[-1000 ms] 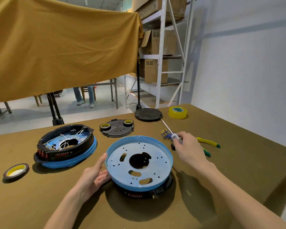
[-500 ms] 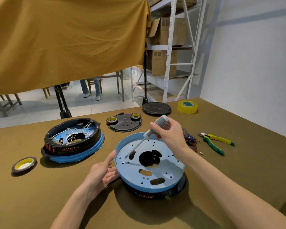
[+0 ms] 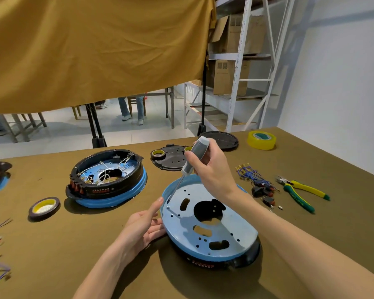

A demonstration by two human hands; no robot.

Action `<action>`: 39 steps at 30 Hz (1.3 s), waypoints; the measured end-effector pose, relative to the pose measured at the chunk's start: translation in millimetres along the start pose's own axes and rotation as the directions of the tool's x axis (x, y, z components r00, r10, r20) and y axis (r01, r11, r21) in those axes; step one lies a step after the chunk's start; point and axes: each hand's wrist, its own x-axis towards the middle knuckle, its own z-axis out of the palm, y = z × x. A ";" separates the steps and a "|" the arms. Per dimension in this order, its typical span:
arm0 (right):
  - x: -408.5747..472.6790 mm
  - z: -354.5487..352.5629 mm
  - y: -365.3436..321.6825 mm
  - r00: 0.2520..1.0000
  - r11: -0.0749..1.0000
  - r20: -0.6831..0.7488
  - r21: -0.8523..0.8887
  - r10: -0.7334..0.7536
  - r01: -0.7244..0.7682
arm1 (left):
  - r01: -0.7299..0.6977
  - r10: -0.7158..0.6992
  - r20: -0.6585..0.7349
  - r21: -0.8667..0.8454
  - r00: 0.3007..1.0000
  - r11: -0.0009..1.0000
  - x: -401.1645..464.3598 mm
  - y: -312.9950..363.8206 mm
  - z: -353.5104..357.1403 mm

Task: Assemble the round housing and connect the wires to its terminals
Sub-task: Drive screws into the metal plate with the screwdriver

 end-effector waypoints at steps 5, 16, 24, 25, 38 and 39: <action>-1.5 0.6 0.1 1.000 1.000 0.023 -0.012 -0.003 0.003 | 0.014 -0.015 -0.004 -0.015 1.000 1.000 -0.1 0.3 -0.4; -5.5 -2.1 -11.4 0.997 0.998 0.068 -0.060 -0.028 0.033 | 0.075 -0.074 0.012 -0.052 0.997 0.996 -1.4 3.3 -1.6; 5.8 -6.2 -35.8 0.971 0.991 0.228 -0.091 -0.079 0.102 | 0.096 -0.095 0.032 -0.026 0.995 0.995 -5.6 6.3 0.3; 6.7 -6.2 -38.5 0.966 0.988 0.244 -0.103 -0.083 0.111 | 0.098 -0.097 0.041 -0.028 0.994 0.995 -6.3 6.2 0.8; 17.4 -20.0 -67.3 0.944 0.953 0.307 -0.234 -0.117 0.194 | -0.007 0.018 0.065 -0.170 0.998 0.985 -9.4 -8.2 16.4; 19.0 -22.0 -69.6 0.939 0.952 0.330 -0.248 -0.092 0.180 | -0.010 0.022 0.069 -0.170 0.997 0.985 -9.2 -8.7 16.1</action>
